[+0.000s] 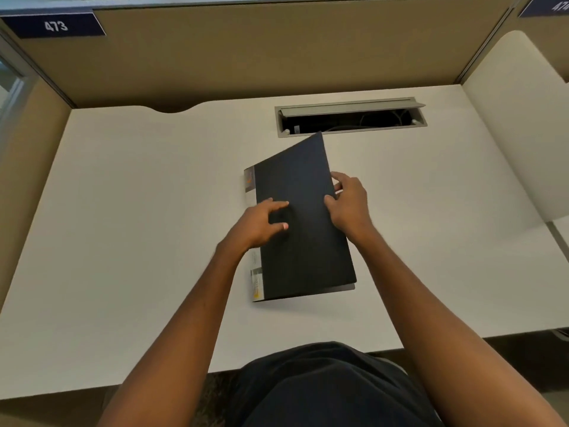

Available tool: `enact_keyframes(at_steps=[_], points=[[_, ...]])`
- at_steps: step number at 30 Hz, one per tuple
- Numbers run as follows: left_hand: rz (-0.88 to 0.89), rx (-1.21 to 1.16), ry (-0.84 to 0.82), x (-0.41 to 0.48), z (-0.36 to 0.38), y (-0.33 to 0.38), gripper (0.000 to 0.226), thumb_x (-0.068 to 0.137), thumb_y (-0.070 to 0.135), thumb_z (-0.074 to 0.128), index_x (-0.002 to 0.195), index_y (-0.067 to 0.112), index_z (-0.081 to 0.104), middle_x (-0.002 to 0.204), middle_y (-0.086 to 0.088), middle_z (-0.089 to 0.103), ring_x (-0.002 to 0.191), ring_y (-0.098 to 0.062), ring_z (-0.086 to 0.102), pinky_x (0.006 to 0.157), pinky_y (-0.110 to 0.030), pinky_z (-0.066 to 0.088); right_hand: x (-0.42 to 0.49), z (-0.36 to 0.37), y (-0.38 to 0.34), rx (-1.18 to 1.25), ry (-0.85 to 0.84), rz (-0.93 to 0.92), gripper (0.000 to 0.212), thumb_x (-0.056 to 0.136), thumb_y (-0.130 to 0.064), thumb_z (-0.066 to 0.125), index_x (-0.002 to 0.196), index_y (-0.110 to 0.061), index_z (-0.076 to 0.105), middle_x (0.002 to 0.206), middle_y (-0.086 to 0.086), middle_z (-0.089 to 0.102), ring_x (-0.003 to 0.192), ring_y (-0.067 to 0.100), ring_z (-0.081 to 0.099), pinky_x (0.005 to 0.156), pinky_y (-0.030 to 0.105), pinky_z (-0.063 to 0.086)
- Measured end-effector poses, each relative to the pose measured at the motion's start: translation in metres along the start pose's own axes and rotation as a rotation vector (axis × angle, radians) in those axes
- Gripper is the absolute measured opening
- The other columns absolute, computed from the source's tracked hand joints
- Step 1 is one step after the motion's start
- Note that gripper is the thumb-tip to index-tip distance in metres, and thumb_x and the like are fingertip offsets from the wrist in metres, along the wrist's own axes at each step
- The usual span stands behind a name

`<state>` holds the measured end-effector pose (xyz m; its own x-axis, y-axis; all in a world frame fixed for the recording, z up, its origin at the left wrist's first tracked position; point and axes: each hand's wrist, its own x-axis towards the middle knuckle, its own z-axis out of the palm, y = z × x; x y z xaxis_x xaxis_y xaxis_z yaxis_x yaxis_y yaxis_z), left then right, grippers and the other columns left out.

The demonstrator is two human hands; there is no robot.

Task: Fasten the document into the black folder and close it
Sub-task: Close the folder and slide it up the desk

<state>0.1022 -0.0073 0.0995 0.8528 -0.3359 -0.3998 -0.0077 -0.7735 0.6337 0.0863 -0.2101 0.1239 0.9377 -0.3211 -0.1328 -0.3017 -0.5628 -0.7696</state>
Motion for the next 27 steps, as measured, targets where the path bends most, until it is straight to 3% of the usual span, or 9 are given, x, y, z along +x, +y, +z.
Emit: enact_keyframes(at_steps=[1,3,7,13,18,24,27], points=[[-0.012,0.029,-0.038,0.003,0.008,-0.004,0.065,0.098,0.030,0.068,0.157,0.033,0.040,0.172,-0.004,0.023,0.155,-0.033,0.030,0.124,-0.049,0.029,0.003,-0.001,0.011,-0.027,0.009,0.023,0.047,0.096,-0.009,0.067,0.141,-0.016,0.058,0.116,-0.002,0.060,0.095,0.018,0.067,0.076,0.013,0.048],[-0.028,0.083,-0.085,0.009,0.025,-0.010,0.075,0.096,0.034,0.071,0.160,0.036,0.033,0.174,-0.003,0.014,0.158,-0.033,0.021,0.125,-0.051,0.026,0.008,-0.001,0.031,-0.073,-0.011,0.066,0.051,0.094,-0.008,0.068,0.143,-0.015,0.055,0.116,0.001,0.057,0.088,0.016,0.064,0.076,0.017,0.046],[-0.025,0.235,-0.046,0.018,0.053,-0.017,0.085,0.092,0.043,0.073,0.162,0.037,0.026,0.174,-0.007,0.007,0.160,-0.032,0.011,0.129,-0.048,0.020,0.009,0.008,0.063,-0.155,-0.080,0.122,0.056,0.088,-0.010,0.069,0.141,-0.014,0.052,0.130,0.012,0.051,0.113,0.030,0.060,0.092,0.030,0.045],[-0.082,0.381,0.036,0.024,0.086,-0.015,0.084,0.093,0.044,0.070,0.163,0.034,0.023,0.174,-0.011,0.003,0.161,-0.032,0.002,0.129,-0.055,0.012,0.002,0.029,0.084,-0.269,-0.169,0.144,0.057,0.087,-0.017,0.071,0.139,-0.009,0.050,0.137,0.016,0.046,0.127,0.035,0.049,0.104,0.039,0.045],[-0.124,0.457,0.055,0.029,0.100,-0.014,0.085,0.094,0.045,0.069,0.163,0.034,0.021,0.174,-0.011,0.002,0.161,-0.032,-0.001,0.129,-0.056,0.008,-0.011,0.043,0.096,-0.367,-0.255,0.120,0.066,0.090,-0.021,0.069,0.149,-0.010,0.042,0.156,0.015,0.033,0.144,0.033,0.033,0.115,0.043,0.038],[-0.128,0.450,0.086,0.031,0.103,-0.016,0.082,0.094,0.046,0.068,0.163,0.034,0.024,0.174,-0.010,0.004,0.161,-0.031,0.000,0.128,-0.055,0.008,-0.030,0.060,0.105,-0.608,-0.220,-0.037,0.070,0.096,-0.036,0.063,0.155,-0.014,0.033,0.168,0.014,0.019,0.155,0.030,0.020,0.123,0.040,0.030],[-0.119,0.379,0.169,0.027,0.099,-0.017,0.074,0.096,0.037,0.067,0.161,0.029,0.032,0.173,-0.012,0.012,0.161,-0.030,0.010,0.129,-0.052,0.014,-0.035,0.068,0.105,-0.637,-0.254,-0.049,0.073,0.101,-0.044,0.055,0.160,-0.018,0.023,0.170,0.013,0.012,0.159,0.029,0.011,0.125,0.040,0.028]])
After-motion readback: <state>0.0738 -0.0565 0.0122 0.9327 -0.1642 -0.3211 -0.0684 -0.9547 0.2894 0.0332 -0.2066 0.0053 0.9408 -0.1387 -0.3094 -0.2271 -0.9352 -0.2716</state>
